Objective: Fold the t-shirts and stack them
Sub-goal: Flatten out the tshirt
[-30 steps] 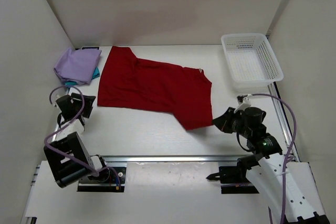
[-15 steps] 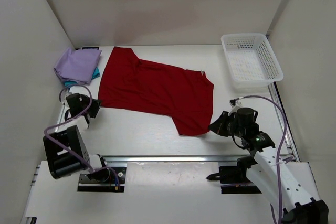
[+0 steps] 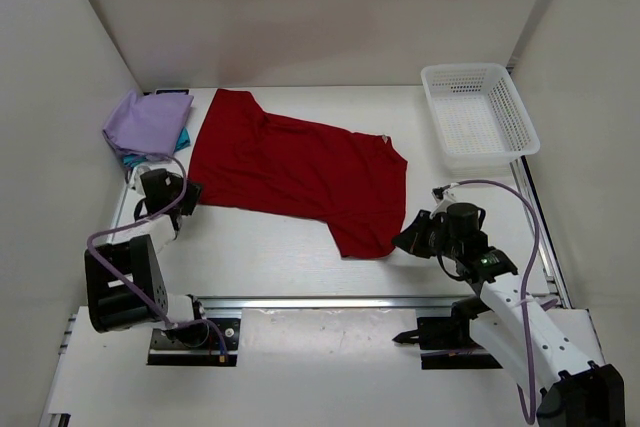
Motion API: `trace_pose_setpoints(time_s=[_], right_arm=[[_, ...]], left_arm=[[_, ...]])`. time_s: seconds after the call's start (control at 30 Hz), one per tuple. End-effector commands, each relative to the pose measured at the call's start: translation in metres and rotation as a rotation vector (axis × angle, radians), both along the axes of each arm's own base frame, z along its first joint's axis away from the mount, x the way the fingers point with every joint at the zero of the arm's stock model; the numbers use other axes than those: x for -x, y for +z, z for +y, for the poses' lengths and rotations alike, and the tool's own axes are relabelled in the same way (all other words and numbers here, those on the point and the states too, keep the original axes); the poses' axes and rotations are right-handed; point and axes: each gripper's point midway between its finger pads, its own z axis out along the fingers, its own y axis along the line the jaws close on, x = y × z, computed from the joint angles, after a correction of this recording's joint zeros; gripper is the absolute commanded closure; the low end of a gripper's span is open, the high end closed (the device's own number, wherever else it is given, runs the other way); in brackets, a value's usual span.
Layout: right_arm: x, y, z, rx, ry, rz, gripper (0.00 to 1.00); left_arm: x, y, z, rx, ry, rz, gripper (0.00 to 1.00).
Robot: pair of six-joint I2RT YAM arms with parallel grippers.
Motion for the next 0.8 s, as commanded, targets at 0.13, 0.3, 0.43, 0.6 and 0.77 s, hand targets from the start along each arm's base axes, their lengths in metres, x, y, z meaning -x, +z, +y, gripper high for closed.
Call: trace_pose_setpoints(time_s=[0.13,0.3,0.43,0.6,0.77], right_arm=[[-0.010,0.012,0.003,-0.012,0.005,-0.059,1.00],[-0.010,0.007,0.002,-0.013,0.006,-0.048,1.00],[-0.011,0.008,0.002,-0.014,0.002,-0.061,1.00],[-0.011,0.007,0.002,-0.020,0.004,-0.058,1.00],[-0.011,0.007,0.002,-0.024,0.004,-0.067,1.00]], left_arm=[[-0.039,0.007,0.028,-0.177,-0.017,0.099,0.42],[-0.051,-0.001,0.031,-0.247,-0.054,0.172,0.40],[-0.053,-0.008,0.031,-0.255,-0.056,0.194,0.40],[-0.048,-0.013,0.034,-0.275,-0.047,0.223,0.51],[-0.039,-0.030,0.035,-0.250,-0.053,0.262,0.72]])
